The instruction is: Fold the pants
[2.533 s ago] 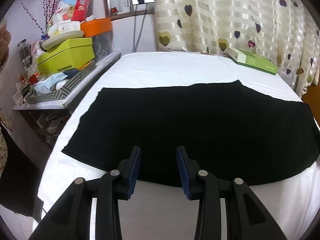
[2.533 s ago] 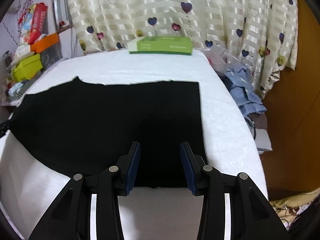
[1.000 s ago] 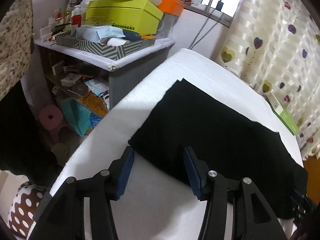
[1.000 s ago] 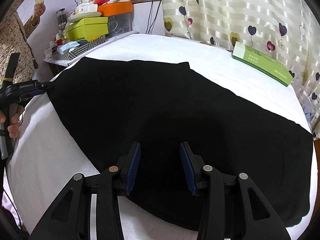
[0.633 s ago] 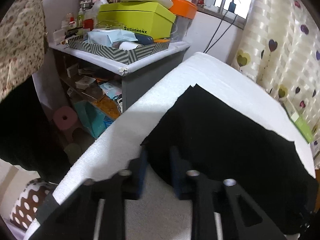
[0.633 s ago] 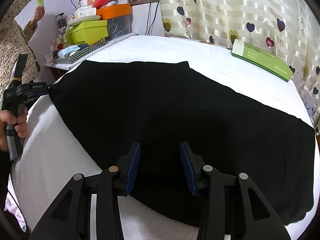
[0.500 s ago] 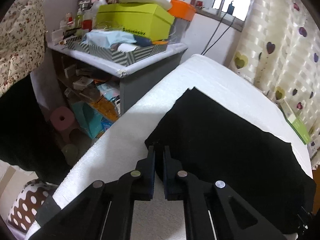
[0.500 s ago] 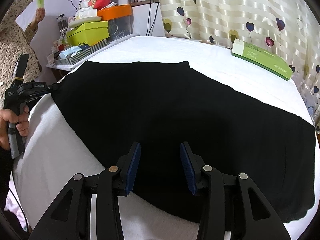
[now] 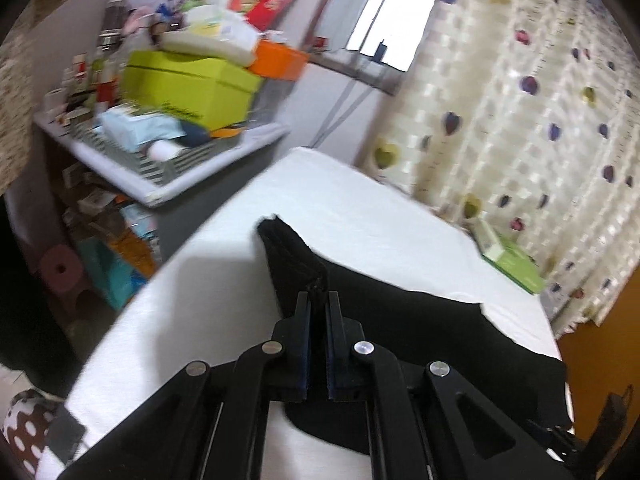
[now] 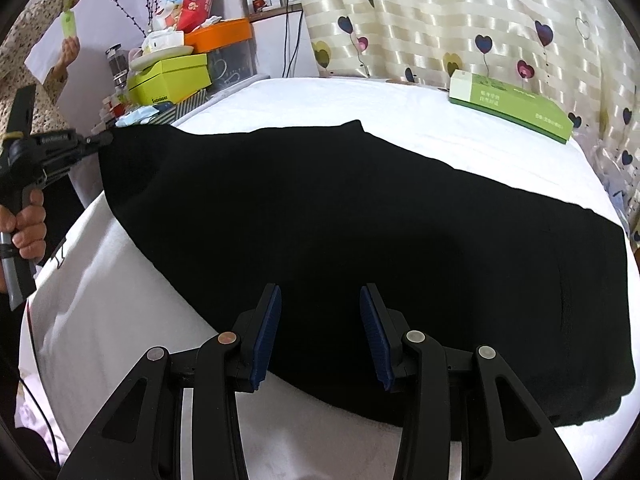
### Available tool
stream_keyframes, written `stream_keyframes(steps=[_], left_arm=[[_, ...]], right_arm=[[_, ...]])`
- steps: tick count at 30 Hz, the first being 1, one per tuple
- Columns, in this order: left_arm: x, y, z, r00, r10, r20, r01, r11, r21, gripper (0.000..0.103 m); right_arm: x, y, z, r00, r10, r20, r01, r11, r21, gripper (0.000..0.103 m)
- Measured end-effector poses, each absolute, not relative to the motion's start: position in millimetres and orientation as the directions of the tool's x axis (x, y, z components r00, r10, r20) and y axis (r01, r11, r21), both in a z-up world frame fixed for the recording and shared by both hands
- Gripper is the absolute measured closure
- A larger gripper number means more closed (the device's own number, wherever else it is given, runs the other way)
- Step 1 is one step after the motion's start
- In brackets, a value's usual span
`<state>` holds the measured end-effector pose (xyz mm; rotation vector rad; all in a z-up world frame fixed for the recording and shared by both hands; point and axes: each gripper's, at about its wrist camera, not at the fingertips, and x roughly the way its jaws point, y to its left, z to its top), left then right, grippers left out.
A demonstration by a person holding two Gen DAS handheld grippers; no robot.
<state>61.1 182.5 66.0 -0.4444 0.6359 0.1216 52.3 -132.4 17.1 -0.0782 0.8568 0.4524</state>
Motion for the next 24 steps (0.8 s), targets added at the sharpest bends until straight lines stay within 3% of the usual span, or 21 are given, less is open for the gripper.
stream_keyframes(steps=[12, 19, 24], left_arm=[[93.4, 83.1, 89.4, 0.781, -0.277, -0.560, 0.062, 0.926, -0.371, 0.096], [89.3, 12.8, 55.3, 0.661, -0.454, -0.598, 0.244, 0.883, -0.401, 0.096], [85.9, -11.6, 20.8, 0.572, -0.469, -0.673, 0.269, 0.882, -0.386, 0.096]], right_arm=[[47.7, -160.3, 24.8, 0.594, 0.342, -0.728, -0.353, 0.924, 0.146, 0.061], [42.8, -178.7, 24.0, 0.604, 0.329, -0.726, -0.313, 0.936, 0.164, 0.061], [45.1, -184.5, 20.6, 0.599, 0.330, -0.730, -0.301, 0.937, 0.177, 0.061]])
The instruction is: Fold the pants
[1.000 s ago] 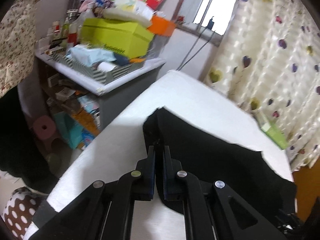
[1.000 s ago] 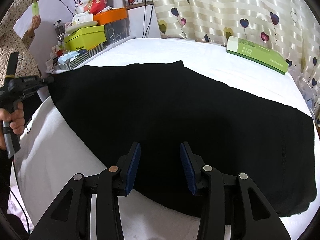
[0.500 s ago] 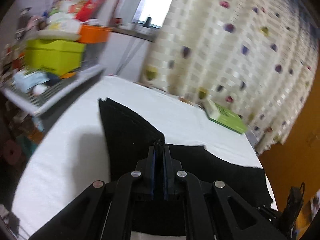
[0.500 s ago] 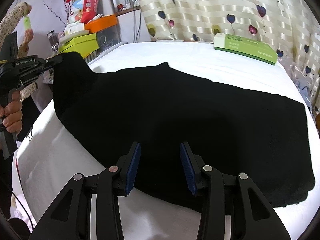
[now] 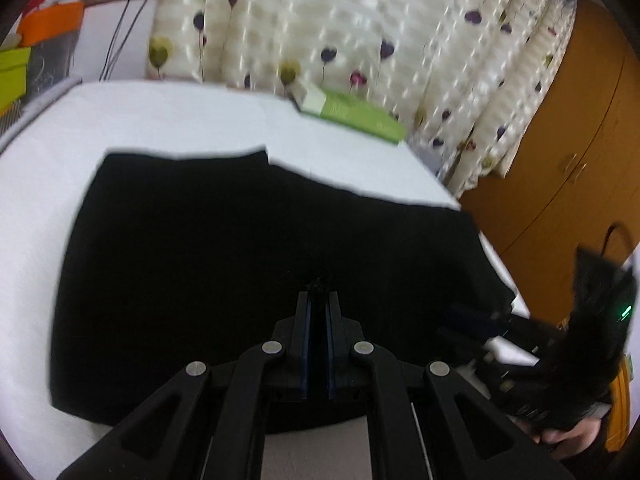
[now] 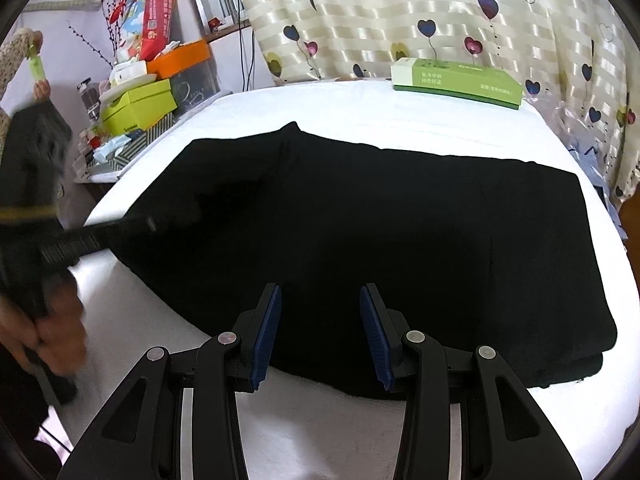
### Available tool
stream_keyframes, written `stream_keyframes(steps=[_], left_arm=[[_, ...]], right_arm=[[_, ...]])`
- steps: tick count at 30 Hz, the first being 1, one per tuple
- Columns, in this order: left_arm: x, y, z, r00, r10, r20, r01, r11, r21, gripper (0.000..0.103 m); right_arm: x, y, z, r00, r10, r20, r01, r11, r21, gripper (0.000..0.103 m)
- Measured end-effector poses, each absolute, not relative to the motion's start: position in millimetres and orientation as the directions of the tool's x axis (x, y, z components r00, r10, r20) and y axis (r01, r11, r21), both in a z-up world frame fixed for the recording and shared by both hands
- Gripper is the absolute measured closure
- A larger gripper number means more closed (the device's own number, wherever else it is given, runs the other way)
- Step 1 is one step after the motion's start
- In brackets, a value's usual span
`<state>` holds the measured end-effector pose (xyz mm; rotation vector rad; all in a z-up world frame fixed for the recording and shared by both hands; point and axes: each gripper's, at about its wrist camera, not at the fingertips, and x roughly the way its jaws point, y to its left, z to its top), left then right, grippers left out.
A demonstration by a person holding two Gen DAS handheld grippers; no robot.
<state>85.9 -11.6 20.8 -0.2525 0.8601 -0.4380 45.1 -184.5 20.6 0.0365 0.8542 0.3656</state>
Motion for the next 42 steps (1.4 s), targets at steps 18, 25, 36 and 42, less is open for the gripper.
stream_keyframes(steps=[18, 25, 36, 42], left_arm=[[71.7, -11.7, 7.7, 0.528, -0.517, -0.674, 0.295, 0.856, -0.426, 0.096], [58.8, -2.7, 21.2, 0.552, -0.536, -0.639, 0.318, 0.843, -0.433, 0.093], [59.9, 80.6, 46.1, 0.728, -0.286, -0.623, 0.093, 0.942, -0.323, 0.089], [73.8, 92.0, 26.2, 0.701, -0.243, -0.670, 0.041, 0.952, -0.302, 0.089]], right_arm=[[44.6, -181.6, 18.2, 0.590, 0.359, -0.723, -0.312, 0.927, 0.206, 0.061], [42.9, -177.9, 24.9, 0.588, 0.385, -0.712, -0.330, 0.917, 0.223, 0.061], [59.4, -149.9, 31.5, 0.564, 0.444, -0.696, -0.398, 0.885, 0.242, 0.061], [84.6, -126.6, 30.0, 0.549, 0.466, -0.694, -0.418, 0.872, 0.255, 0.061]])
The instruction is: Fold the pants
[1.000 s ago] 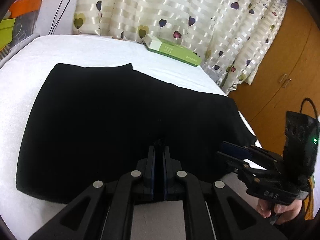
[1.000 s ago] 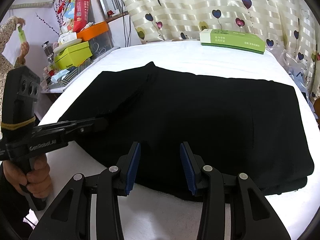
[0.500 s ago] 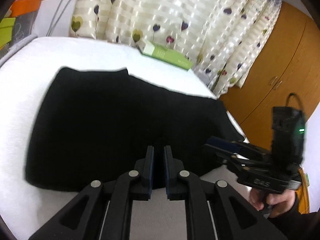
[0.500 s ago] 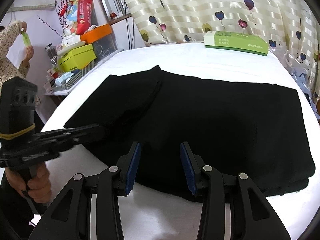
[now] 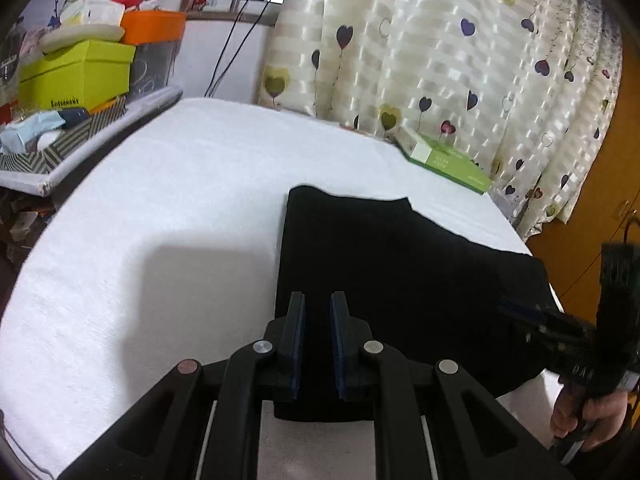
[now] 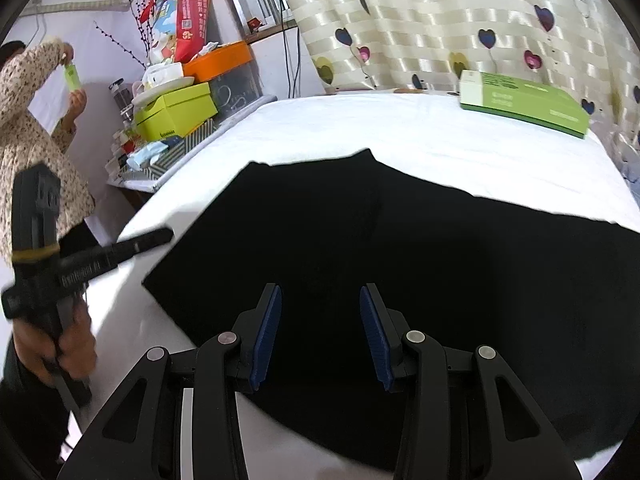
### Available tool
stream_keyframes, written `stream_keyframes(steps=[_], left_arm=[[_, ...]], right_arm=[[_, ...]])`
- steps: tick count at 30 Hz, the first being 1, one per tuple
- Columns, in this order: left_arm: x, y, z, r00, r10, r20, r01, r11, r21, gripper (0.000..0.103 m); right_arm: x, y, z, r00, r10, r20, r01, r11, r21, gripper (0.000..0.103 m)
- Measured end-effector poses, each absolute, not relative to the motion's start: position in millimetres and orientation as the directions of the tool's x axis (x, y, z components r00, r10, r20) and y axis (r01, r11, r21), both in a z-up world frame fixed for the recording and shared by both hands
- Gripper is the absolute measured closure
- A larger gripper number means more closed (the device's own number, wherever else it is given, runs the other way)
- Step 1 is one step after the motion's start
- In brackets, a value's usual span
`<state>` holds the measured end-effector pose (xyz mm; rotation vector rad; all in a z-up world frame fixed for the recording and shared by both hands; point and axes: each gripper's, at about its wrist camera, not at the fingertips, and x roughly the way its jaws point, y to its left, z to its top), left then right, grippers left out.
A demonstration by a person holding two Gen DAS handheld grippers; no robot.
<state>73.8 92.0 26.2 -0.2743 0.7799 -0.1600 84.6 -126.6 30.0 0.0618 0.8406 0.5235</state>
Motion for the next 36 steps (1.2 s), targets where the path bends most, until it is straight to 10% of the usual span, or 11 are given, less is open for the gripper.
stream_keyframes(steps=[23, 36], left_arm=[[193.7, 78.5, 14.5, 0.604, -0.202, -0.771, 0.044, 0.974, -0.220, 0.087], [111.5, 72.5, 30.6, 0.666, -0.161, -0.728, 0.056, 0.984, -0.167, 0.087]], right_arm=[[177.0, -87.6, 12.0, 0.525, 0.407, -0.748, -0.395, 0.894, 0.209, 0.065], [110.6, -97.9, 24.1, 0.535, 0.441, -0.720, -0.465, 0.866, 0.185, 0.067]])
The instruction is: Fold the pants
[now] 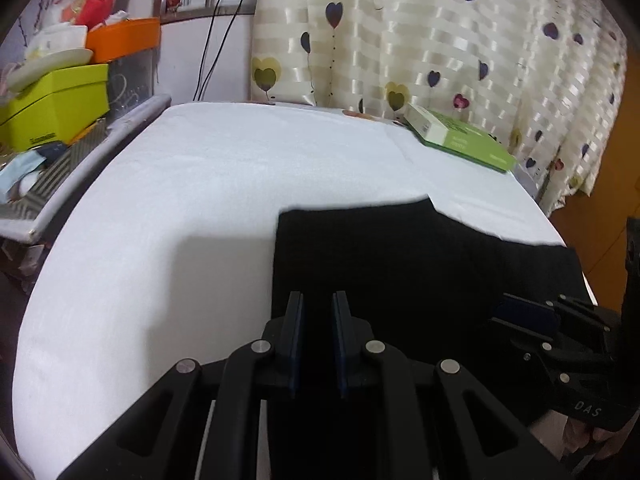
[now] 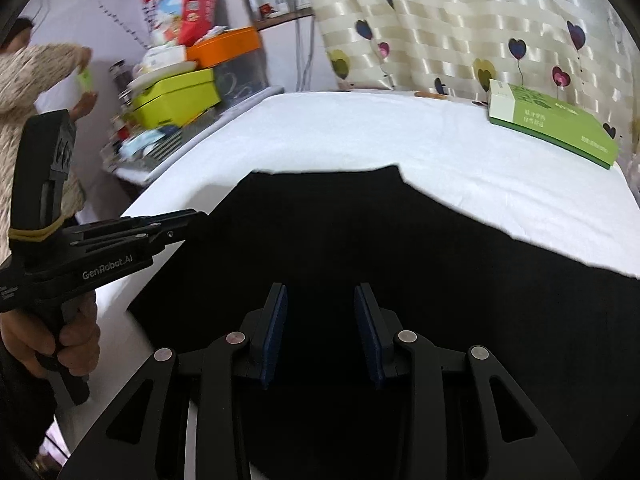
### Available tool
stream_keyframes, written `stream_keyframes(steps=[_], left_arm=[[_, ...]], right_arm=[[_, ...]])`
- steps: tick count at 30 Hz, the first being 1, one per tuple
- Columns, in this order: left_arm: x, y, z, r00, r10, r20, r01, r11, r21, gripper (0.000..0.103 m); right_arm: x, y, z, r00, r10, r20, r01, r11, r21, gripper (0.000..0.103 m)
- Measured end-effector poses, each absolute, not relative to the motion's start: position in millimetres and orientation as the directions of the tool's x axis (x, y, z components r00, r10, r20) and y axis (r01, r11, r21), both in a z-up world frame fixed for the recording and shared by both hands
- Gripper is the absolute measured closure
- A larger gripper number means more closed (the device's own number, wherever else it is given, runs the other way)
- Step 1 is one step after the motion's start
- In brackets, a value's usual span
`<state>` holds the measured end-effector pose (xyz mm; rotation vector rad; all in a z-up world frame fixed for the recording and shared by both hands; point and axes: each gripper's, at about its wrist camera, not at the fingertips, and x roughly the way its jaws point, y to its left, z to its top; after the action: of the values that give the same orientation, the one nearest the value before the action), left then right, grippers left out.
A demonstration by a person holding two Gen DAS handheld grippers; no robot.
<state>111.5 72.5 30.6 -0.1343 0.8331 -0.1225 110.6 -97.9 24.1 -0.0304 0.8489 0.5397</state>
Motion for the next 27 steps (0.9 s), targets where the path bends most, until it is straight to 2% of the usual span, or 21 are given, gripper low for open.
stream_keyframes(steps=[3, 6, 10, 13, 15, 18, 21, 27], left_arm=[[93.9, 61.6, 20.9, 0.648, -0.166, -0.744, 0.066, 0.984, -0.163, 0.087], [81.1, 49.7, 21.7, 0.654, -0.107, -0.749, 0.042, 0.994, -0.106, 0.087], [56.9, 34.2, 30.2, 0.663, -0.167, -0.730, 0.092, 0.986, -0.142, 0.087], [53.5, 20.7, 16.7, 0.641, -0.162, -0.750, 0.107, 0.987, -0.121, 0.087], [48.7, 14.4, 20.7, 0.654, -0.137, -0.744, 0.102, 0.990, -0.092, 0.087], [38.2, 7.0, 28.5, 0.642, -0.191, -0.742, 0.136, 0.982, -0.134, 0.087], [27.9, -3.3, 28.8, 0.657, -0.177, -0.733, 0.148, 0.983, -0.106, 0.087], [15.9, -22.8, 20.6, 0.639, -0.207, -0.741, 0.164, 0.978, -0.132, 0.087]], right_arm=[[94.7, -91.7, 9.9, 0.508, 0.420, -0.752, -0.498, 0.856, 0.142, 0.067], [86.1, -92.4, 18.1, 0.529, 0.388, -0.754, -0.488, 0.867, 0.104, 0.067], [60.1, -101.9, 32.2, 0.555, 0.425, -0.715, -0.515, 0.851, 0.106, 0.067], [57.4, -106.0, 10.4, 0.514, 0.382, -0.768, -0.499, 0.862, 0.095, 0.067], [50.3, -109.5, 12.1, 0.532, 0.386, -0.754, -0.496, 0.863, 0.092, 0.067], [34.2, -118.9, 21.6, 0.559, 0.383, -0.735, -0.497, 0.865, 0.072, 0.067], [21.1, -135.9, 25.1, 0.581, 0.364, -0.728, -0.468, 0.881, 0.066, 0.067], [3.9, -171.3, 29.8, 0.619, 0.311, -0.721, -0.373, 0.924, 0.078, 0.067]])
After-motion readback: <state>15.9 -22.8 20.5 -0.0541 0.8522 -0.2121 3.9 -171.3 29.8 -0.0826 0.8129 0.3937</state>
